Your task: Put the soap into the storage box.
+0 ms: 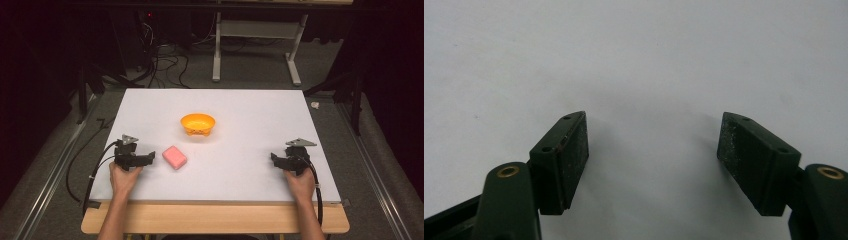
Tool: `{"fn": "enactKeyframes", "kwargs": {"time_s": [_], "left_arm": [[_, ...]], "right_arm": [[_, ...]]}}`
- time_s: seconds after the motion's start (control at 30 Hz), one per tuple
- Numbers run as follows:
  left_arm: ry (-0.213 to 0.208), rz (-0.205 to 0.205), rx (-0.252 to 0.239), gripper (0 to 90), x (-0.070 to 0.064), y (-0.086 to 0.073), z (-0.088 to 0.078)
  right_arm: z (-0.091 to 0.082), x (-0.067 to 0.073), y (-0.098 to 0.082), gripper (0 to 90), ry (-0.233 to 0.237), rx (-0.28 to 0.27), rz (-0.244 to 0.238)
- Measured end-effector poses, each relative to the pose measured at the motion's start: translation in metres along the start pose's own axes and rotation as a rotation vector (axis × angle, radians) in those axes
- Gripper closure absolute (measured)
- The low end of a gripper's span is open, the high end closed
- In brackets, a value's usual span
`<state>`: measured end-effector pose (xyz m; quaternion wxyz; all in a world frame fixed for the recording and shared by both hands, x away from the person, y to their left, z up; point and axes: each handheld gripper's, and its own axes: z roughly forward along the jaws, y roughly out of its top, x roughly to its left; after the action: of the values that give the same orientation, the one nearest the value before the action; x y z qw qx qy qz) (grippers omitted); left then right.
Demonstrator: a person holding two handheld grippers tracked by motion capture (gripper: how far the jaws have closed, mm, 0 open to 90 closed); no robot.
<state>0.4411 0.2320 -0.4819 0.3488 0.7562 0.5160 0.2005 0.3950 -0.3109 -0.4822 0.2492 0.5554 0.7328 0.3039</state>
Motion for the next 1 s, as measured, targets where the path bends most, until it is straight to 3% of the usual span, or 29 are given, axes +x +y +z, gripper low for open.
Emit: {"fn": "enactKeyframes", "kwargs": {"time_s": [0.53,0.73,1.0], "left_arm": [[-0.055,0.075,-0.074,8.5,-0.013,0.001,-0.032],[-0.079,0.113,-0.088,7.9,-0.026,0.0,-0.045],[-0.114,0.158,-0.085,6.2,-0.044,0.002,-0.047]], "right_arm": [[0.0,0.0,0.0,29.3,-0.002,-0.003,-0.003],[0.0,0.0,0.0,29.3,-0.003,-0.002,-0.005],[0.0,0.001,0.0,29.3,-0.005,-0.003,-0.006]]}}
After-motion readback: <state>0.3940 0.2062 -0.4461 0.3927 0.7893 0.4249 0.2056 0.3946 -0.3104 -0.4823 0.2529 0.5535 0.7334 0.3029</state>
